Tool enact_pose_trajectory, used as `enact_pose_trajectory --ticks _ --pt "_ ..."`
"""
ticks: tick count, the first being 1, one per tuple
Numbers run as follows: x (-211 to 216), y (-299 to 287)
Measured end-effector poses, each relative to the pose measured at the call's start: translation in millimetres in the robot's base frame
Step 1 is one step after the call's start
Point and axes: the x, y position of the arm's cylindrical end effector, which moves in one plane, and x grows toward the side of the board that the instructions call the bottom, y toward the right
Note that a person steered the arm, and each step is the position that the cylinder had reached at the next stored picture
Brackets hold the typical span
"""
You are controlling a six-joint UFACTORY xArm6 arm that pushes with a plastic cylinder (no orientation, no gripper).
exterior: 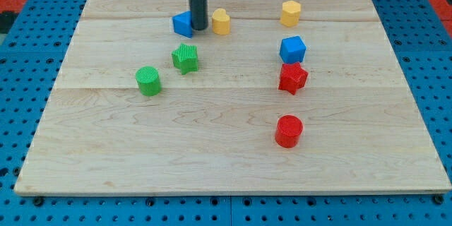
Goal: Push the green circle diagonally left below the green star
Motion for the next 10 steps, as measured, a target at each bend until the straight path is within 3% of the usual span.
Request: enact_pose_trajectory --ticks 2,3,4,9,10 --pt "-41 -82" --pt "-68 -21" --pt "-67 51" --pt "-79 68" --pt "-94 38"
